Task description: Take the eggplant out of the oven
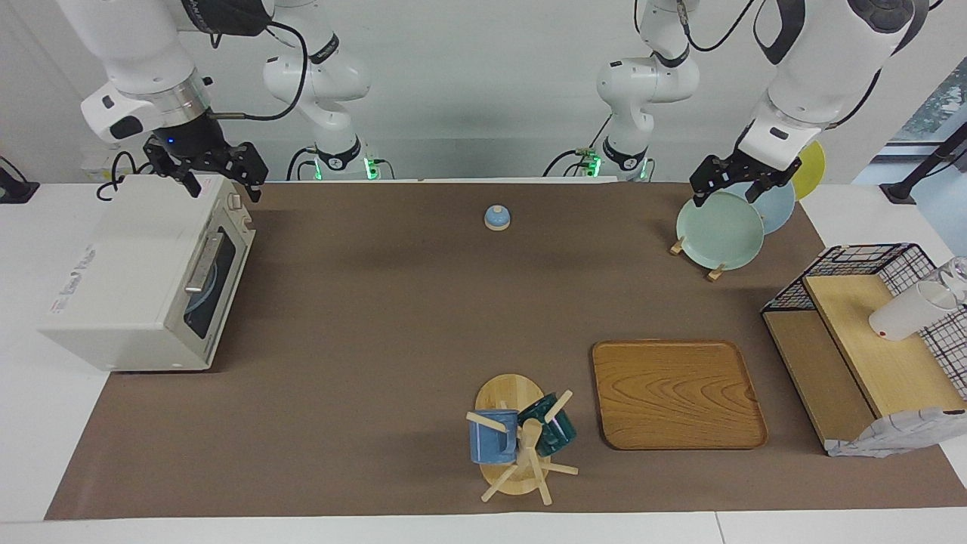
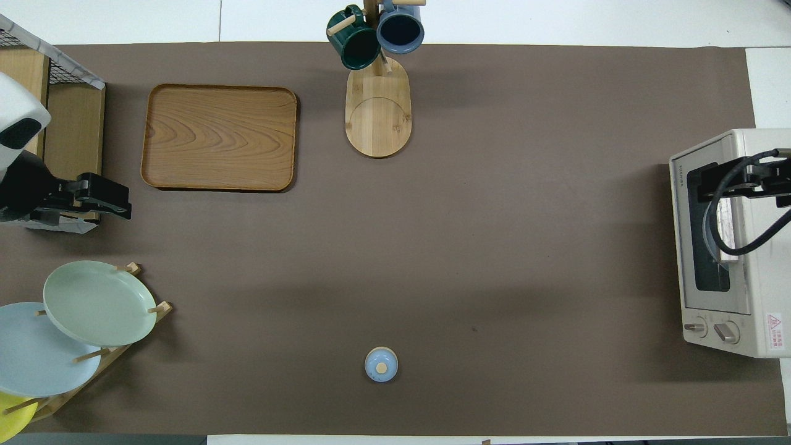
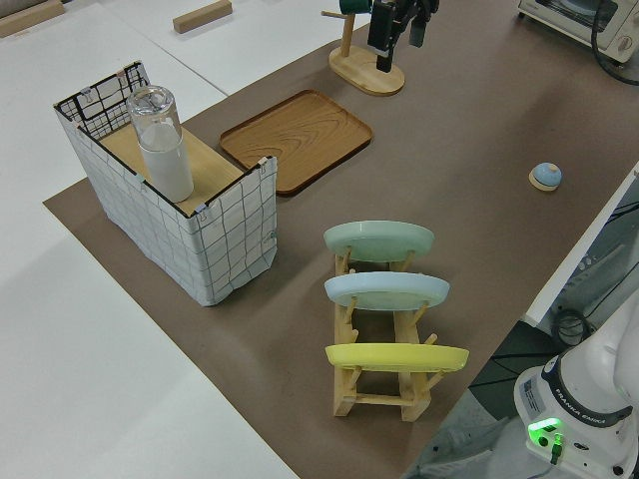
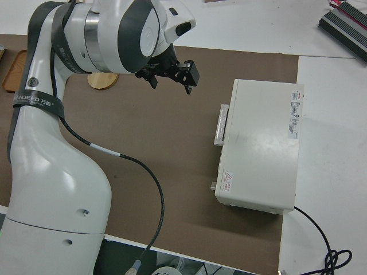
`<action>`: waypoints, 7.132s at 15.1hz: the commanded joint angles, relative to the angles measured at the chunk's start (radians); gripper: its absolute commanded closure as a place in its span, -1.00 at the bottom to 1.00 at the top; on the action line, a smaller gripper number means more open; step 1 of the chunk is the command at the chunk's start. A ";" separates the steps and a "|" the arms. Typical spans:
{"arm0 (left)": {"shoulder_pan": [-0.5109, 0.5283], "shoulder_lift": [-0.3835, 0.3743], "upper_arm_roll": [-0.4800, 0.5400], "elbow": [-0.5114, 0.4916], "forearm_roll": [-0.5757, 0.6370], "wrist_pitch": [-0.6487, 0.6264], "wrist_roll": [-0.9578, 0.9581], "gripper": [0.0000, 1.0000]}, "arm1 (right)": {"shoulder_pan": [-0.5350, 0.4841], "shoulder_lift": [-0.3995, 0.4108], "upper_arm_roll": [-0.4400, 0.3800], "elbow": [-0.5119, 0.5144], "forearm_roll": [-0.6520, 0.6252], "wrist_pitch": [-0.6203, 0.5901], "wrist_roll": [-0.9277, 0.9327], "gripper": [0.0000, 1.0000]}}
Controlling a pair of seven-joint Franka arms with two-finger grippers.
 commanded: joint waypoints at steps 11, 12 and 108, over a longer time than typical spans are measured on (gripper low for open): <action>0.007 -0.003 -0.002 -0.003 -0.007 0.011 -0.007 -1.00 | -0.008 -0.026 0.007 -0.063 -0.002 0.069 -0.183 1.00; 0.007 -0.003 -0.002 -0.003 -0.007 0.011 -0.007 -1.00 | -0.009 -0.042 0.007 -0.092 -0.002 0.086 -0.212 1.00; 0.044 -0.002 0.000 -0.003 -0.004 0.043 -0.006 -1.00 | -0.047 0.026 0.013 -0.588 -0.177 0.637 0.008 0.09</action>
